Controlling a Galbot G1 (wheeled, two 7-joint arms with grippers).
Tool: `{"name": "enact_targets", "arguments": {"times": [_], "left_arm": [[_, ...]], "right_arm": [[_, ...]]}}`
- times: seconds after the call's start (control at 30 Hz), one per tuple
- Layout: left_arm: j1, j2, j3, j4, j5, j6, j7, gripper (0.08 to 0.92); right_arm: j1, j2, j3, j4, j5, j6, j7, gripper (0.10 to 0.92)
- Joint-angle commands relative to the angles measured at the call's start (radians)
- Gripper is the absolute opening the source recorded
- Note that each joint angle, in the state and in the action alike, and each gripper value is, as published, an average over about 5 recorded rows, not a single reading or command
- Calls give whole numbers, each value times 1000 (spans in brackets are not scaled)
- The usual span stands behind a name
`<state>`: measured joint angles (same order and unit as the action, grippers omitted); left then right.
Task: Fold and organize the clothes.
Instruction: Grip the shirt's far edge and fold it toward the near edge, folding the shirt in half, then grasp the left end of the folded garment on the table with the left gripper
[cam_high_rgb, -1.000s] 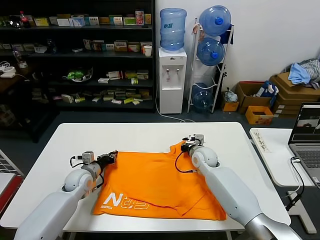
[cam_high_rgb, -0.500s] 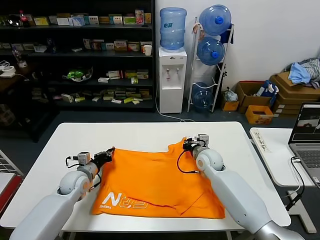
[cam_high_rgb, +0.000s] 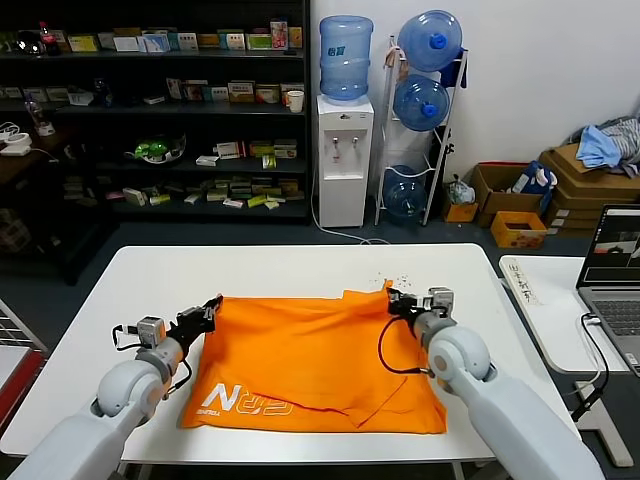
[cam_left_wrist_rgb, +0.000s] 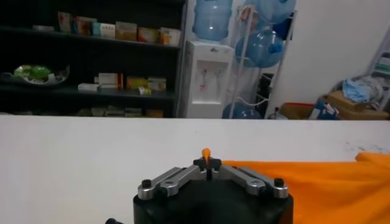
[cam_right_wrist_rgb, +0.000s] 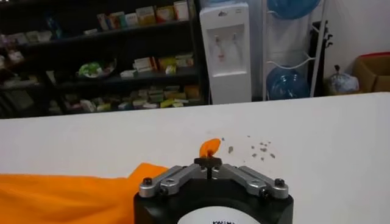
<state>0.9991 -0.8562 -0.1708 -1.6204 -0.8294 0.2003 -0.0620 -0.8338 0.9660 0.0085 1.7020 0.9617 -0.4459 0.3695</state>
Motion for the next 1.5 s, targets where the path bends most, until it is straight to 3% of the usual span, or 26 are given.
{"name": "enact_targets", "arguments": {"times": [0.03, 0.43, 0.87, 1.0, 1.23, 1.5], "left_arm": [[251, 42, -97, -234, 21, -15, 0, 99], [379, 51, -196, -318, 31, -16, -7, 99], [426, 40, -206, -350, 63, 22, -38, 105], [445, 40, -238, -351, 89, 35, -35, 182], [520, 40, -295, -384, 91, 86, -31, 390], [570, -46, -305, -324, 134, 48, -6, 615]], "right_arm": [[-264, -134, 80, 281, 14, 9, 16, 125], [-416, -169, 155, 411, 14, -19, 64, 125], [-560, -192, 264, 475, 8, -49, 62, 142], [-567, -194, 291, 473, 6, -42, 45, 242], [-573, -198, 333, 482, 11, -30, 40, 441], [-645, -188, 432, 490, -23, -12, 14, 675]]}}
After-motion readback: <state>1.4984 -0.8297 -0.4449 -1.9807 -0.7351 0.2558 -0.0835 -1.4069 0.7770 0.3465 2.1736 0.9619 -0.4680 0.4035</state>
